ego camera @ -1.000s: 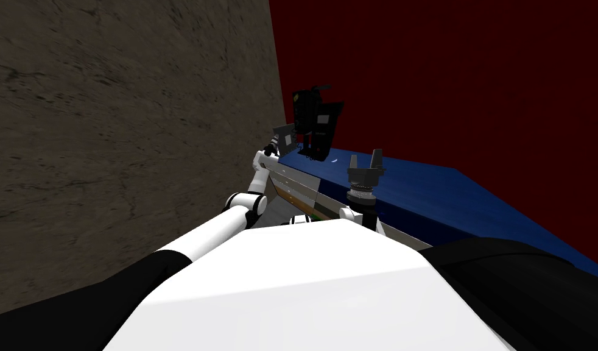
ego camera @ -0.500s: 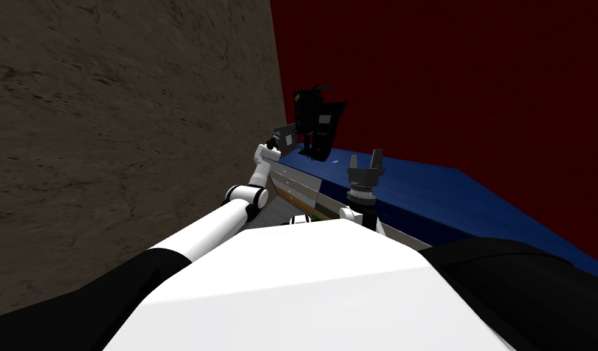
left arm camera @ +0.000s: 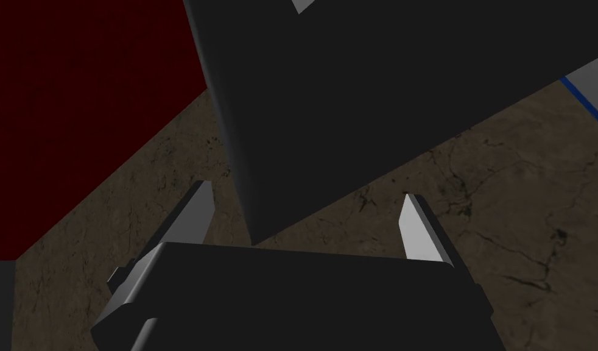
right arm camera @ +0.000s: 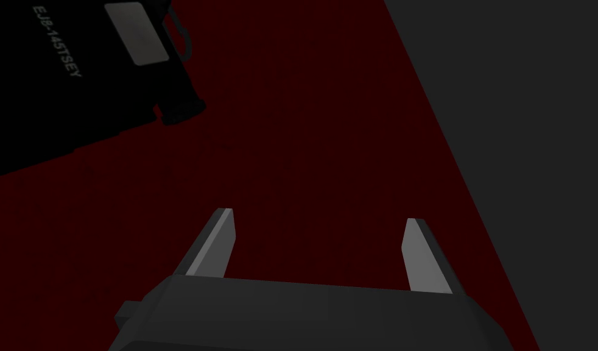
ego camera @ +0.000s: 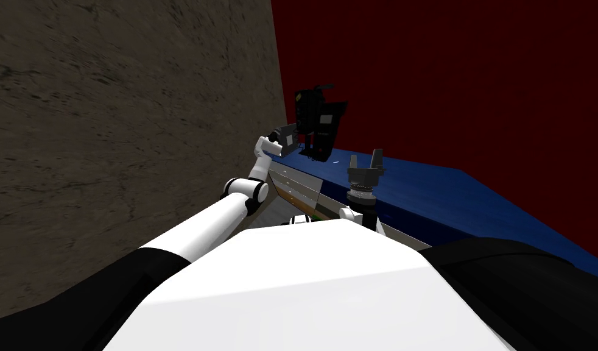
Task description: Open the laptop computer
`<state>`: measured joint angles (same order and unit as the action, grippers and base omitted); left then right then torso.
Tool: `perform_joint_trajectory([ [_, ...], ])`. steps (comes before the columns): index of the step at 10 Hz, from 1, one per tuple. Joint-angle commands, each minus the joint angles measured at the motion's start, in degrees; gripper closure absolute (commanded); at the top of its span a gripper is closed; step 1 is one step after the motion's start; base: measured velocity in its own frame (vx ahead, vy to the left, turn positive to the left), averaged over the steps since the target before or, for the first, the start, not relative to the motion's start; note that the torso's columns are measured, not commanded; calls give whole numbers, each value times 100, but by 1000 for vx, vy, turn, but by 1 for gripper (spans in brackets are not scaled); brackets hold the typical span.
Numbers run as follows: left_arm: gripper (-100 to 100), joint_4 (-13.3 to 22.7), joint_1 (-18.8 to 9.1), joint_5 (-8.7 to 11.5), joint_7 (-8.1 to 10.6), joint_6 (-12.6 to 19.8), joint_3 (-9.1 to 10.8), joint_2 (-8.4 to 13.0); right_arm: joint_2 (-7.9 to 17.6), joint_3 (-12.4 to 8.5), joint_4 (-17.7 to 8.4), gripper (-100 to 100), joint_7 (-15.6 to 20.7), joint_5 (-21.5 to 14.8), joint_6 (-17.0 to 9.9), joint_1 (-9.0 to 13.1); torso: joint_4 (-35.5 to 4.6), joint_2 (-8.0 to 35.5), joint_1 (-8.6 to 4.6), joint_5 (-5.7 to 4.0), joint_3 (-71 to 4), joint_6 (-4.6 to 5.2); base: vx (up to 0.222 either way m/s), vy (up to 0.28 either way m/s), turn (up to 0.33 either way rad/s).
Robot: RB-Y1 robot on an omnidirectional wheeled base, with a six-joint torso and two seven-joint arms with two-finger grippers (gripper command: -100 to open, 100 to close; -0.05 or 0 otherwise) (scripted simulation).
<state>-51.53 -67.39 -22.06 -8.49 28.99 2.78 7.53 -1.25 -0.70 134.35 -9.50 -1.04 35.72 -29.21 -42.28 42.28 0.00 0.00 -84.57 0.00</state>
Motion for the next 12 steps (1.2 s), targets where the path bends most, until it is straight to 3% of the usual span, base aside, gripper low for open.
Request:
perform_joint_trajectory([
  [1, -100, 286, -303, -70, -3, 135, 12, 37, 0, 0, 0, 0, 0, 0, 0, 0, 0, -1, 1, 0, 0, 0, 11, 11, 2],
  [3, -100, 267, -273, -53, -2, 108, 13, 38, 0, 0, 0, 0, 0, 0, 0, 0, 1, 1, -2, 0, 1, 0, 3, 2, 0],
  [4, 100, 265, -271, -53, -3, 107, 13, 37, 0, 0, 0, 0, 0, 0, 0, 0, 0, 2, -2, -1, 1, 0, 0, 0, 0],
  [11, 100, 452, -834, 551, 281, 1238, 528, -132, 1, -1, 0, 0, 0, 0, 0, 0, 27, -31, 5, 6, -22, -2, 55, 99, -29],
  [12, 100, 452, -834, 551, 281, 1264, 528, -132, 1, -1, 0, 0, 0, 0, 0, 0, 27, -30, 12, 8, -22, -4, 36, 72, -19],
])
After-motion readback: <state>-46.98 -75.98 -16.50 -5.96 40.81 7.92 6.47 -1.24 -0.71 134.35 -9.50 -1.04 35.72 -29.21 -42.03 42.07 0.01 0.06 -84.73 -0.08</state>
